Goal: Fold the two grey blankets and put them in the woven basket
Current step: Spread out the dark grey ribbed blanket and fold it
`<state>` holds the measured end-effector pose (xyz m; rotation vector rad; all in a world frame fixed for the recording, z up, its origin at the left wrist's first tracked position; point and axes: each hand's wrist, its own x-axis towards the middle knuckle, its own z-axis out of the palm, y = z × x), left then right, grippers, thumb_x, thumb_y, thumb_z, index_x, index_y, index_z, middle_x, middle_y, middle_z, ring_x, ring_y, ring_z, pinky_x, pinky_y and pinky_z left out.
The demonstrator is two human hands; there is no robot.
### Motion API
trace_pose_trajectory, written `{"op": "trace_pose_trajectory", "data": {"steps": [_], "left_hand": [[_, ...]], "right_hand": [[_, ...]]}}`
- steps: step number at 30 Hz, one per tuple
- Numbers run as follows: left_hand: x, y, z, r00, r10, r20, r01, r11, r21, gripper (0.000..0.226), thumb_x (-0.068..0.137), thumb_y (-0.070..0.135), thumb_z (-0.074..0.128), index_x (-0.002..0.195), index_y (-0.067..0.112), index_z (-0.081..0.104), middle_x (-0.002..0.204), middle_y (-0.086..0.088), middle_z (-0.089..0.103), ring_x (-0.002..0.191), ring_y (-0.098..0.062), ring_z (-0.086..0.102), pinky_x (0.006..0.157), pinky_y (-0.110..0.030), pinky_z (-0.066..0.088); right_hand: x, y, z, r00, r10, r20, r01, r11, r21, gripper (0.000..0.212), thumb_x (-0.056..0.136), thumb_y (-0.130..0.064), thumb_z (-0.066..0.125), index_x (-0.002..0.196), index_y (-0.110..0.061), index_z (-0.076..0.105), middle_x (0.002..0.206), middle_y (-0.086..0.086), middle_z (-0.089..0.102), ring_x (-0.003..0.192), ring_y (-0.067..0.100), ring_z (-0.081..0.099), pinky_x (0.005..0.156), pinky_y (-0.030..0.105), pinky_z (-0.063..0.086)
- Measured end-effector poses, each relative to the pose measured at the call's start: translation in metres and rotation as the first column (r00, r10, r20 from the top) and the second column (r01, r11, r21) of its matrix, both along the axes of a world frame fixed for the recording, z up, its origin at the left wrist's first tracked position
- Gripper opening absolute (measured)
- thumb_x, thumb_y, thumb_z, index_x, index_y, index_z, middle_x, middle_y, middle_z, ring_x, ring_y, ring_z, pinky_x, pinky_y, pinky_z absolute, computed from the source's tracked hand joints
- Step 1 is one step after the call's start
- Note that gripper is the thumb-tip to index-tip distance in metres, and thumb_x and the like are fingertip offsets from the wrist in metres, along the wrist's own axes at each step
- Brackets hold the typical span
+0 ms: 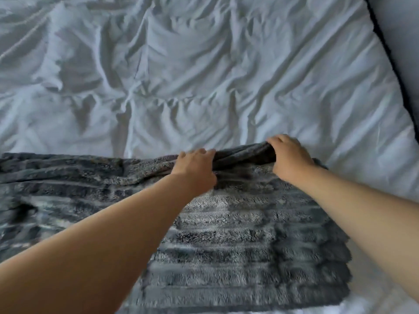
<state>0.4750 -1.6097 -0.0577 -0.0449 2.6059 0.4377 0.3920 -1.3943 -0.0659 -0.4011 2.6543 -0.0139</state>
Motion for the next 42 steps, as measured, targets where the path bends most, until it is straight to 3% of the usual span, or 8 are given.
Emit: {"op": "trace_pose_trajectory", "data": {"steps": [6, 11, 15, 20, 24, 26, 32, 42], "left_hand": [[-0.017, 0.032, -0.012, 0.997, -0.074, -0.032, 0.076, 0.995, 0.067, 0.057, 0.082, 0.014, 0.06, 0.136, 0.028, 0.045, 0.114, -0.004, 0.054, 0.107, -0.025, 0.051, 0.089, -0.038, 0.046], [-0.005, 0.034, -0.009, 0.975, -0.163, -0.152, 0.168, 0.986, 0.02, 0.068, 0.086, 0.002, 0.049, 0.143, 0.037, 0.037, 0.111, -0.003, 0.051, 0.104, -0.024, 0.05, 0.086, -0.036, 0.043], [0.011, 0.044, -0.005, 0.981, -0.18, -0.076, 0.174, 0.981, -0.085, 0.062, 0.092, 0.013, 0.049, 0.146, 0.037, 0.029, 0.121, -0.006, 0.046, 0.11, -0.024, 0.046, 0.093, -0.037, 0.042], [0.027, 0.073, 0.005, 0.989, -0.135, -0.053, 0.131, 0.989, -0.072, 0.063, 0.085, 0.025, 0.05, 0.146, 0.023, 0.033, 0.139, -0.006, 0.037, 0.128, -0.026, 0.034, 0.109, -0.044, 0.031], [0.027, 0.081, 0.004, 0.992, -0.125, -0.026, 0.124, 0.991, -0.041, 0.057, 0.089, 0.032, 0.049, 0.143, 0.022, 0.036, 0.137, -0.003, 0.04, 0.126, -0.023, 0.037, 0.109, -0.043, 0.031], [0.029, 0.078, 0.001, 0.992, -0.124, -0.001, 0.124, 0.991, -0.054, 0.058, 0.091, 0.034, 0.047, 0.146, 0.025, 0.03, 0.139, -0.003, 0.038, 0.128, -0.023, 0.036, 0.109, -0.043, 0.031], [0.051, 0.08, -0.007, 0.992, -0.059, 0.111, 0.063, 0.997, -0.037, 0.064, 0.096, 0.044, 0.038, 0.152, 0.031, 0.01, 0.15, -0.001, 0.023, 0.136, -0.025, 0.025, 0.116, -0.041, 0.018], [0.074, 0.104, -0.011, 0.979, 0.103, 0.174, -0.095, 0.994, -0.055, 0.077, 0.094, 0.043, 0.042, 0.152, 0.028, -0.006, 0.157, 0.001, 0.005, 0.146, -0.023, 0.005, 0.118, -0.043, -0.001]], "right_hand": [[-0.033, -0.004, -0.021, 0.934, 0.338, 0.117, -0.352, 0.928, 0.124, 0.086, 0.074, -0.001, 0.055, 0.149, -0.028, 0.024, 0.127, 0.006, 0.054, 0.127, 0.028, 0.037, 0.117, 0.045, 0.0], [-0.017, 0.013, 0.024, 0.905, 0.343, -0.253, -0.305, 0.935, 0.178, 0.018, 0.061, 0.002, 0.062, 0.073, -0.011, 0.067, 0.067, 0.001, 0.051, 0.085, 0.029, 0.051, 0.099, 0.04, 0.019], [0.038, 0.044, 0.038, 0.903, 0.249, -0.35, -0.234, 0.968, 0.086, 0.021, 0.045, 0.003, 0.079, 0.059, -0.001, 0.064, 0.064, 0.014, 0.057, 0.07, 0.033, 0.057, 0.071, 0.037, 0.04], [0.079, 0.071, 0.029, 0.984, 0.077, -0.16, -0.072, 0.997, 0.038, 0.024, 0.083, -0.02, 0.057, 0.093, -0.004, 0.072, 0.113, 0.013, 0.058, 0.107, 0.034, 0.05, 0.091, 0.042, 0.038], [0.073, 0.07, 0.021, 0.91, -0.413, -0.039, 0.389, 0.883, -0.262, 0.049, 0.093, -0.032, 0.05, 0.046, -0.016, 0.048, 0.064, 0.007, 0.05, 0.072, 0.033, 0.055, 0.063, 0.035, 0.043], [0.066, 0.076, 0.01, 0.823, -0.568, -0.011, 0.531, 0.778, -0.336, 0.028, 0.083, -0.039, 0.067, 0.067, -0.016, 0.065, 0.074, 0.008, 0.062, 0.079, 0.032, 0.061, 0.069, 0.035, 0.05], [0.07, 0.098, -0.013, 0.237, -0.723, 0.649, 0.967, 0.238, -0.088, 0.1, 0.053, -0.07, 0.076, 0.129, -0.011, 0.051, 0.135, 0.009, 0.053, 0.115, 0.03, 0.052, 0.101, 0.037, 0.038], [0.079, 0.111, -0.018, 0.208, -0.499, 0.841, 0.973, 0.198, -0.123, 0.109, 0.036, -0.064, 0.079, 0.131, -0.017, 0.055, 0.125, 0.012, 0.063, 0.116, 0.032, 0.058, 0.107, 0.048, 0.04]]}}
